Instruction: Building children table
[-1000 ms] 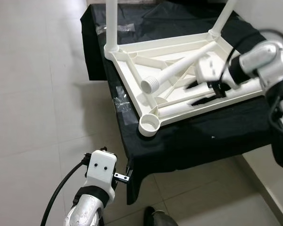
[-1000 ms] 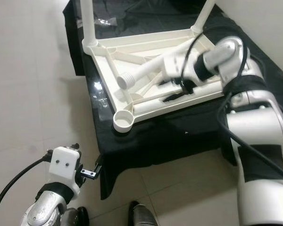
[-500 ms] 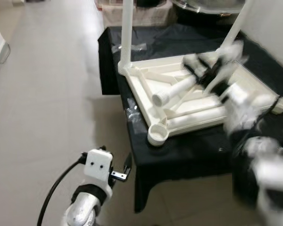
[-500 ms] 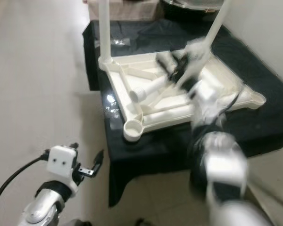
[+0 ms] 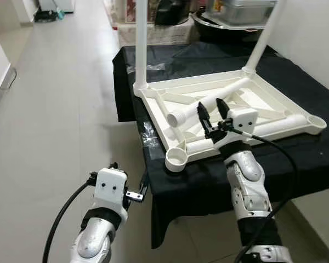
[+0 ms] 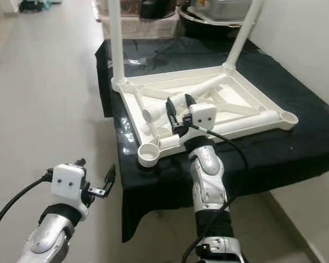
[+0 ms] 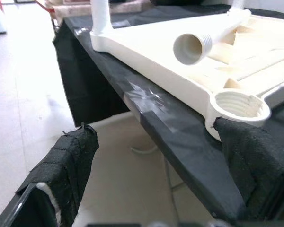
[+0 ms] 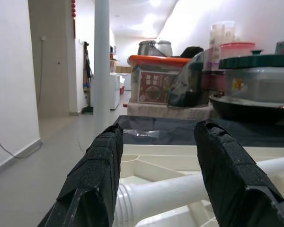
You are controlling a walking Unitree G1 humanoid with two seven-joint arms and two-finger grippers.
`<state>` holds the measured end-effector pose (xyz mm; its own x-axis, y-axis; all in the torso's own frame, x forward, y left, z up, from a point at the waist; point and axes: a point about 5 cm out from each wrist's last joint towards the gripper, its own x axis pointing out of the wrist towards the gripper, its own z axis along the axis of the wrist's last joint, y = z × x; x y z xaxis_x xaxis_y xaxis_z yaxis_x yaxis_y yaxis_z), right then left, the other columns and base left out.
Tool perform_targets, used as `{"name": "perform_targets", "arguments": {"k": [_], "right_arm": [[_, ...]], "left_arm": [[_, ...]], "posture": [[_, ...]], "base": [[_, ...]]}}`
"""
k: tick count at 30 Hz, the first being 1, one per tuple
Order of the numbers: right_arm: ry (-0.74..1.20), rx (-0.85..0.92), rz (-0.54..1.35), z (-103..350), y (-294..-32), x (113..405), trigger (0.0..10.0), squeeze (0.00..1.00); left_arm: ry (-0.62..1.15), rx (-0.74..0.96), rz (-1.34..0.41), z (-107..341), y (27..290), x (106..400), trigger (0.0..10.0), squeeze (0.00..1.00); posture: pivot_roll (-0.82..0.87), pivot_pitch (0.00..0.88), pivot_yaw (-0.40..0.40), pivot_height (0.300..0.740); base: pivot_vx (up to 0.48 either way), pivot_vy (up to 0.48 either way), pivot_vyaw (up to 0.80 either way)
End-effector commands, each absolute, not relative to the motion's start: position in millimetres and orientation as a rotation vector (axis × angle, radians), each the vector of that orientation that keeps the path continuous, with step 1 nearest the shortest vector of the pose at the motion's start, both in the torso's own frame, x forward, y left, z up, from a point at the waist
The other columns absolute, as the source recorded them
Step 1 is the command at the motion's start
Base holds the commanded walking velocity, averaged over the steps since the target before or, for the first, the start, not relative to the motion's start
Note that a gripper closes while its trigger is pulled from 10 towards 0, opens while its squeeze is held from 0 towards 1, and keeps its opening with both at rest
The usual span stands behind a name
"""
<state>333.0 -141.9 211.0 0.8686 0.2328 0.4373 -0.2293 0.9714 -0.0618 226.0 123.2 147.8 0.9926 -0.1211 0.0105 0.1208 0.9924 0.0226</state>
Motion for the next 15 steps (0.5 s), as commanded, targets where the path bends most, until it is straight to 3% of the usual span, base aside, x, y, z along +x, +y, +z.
{"name": "perform_targets", "arguments": {"k": [1,5,11,15], "right_arm": [[-0.453,-0.022,0.226,211.2,-144.6,330.9,10.0,0.00],[-0.419,-0.037,0.185,212.1,-149.4,327.3,10.0,0.00],[-0.401,-0.045,0.164,212.3,-150.1,323.6,10.0,0.00],[-0.386,-0.049,0.173,209.8,-145.9,322.3,10.0,0.00]], "left_arm": [[-0.007,0.046,-0.081,145.8,130.1,228.0,10.0,0.00],[-0.018,0.076,-0.003,147.5,149.8,232.7,10.0,0.00],[-0.027,0.078,0.021,148.9,156.2,234.4,10.0,0.00],[-0.038,0.030,0.066,153.6,163.6,238.8,10.0,0.00]], "posture": [[0.09,0.112,-0.067,0.740],[0.09,0.113,-0.073,0.740],[0.09,0.115,-0.075,0.740],[0.09,0.115,-0.075,0.740]], "base": [[0.255,-0.382,0.00],[0.268,-0.389,0.00],[0.318,-0.356,0.00],[0.000,0.000,0.00]]}}
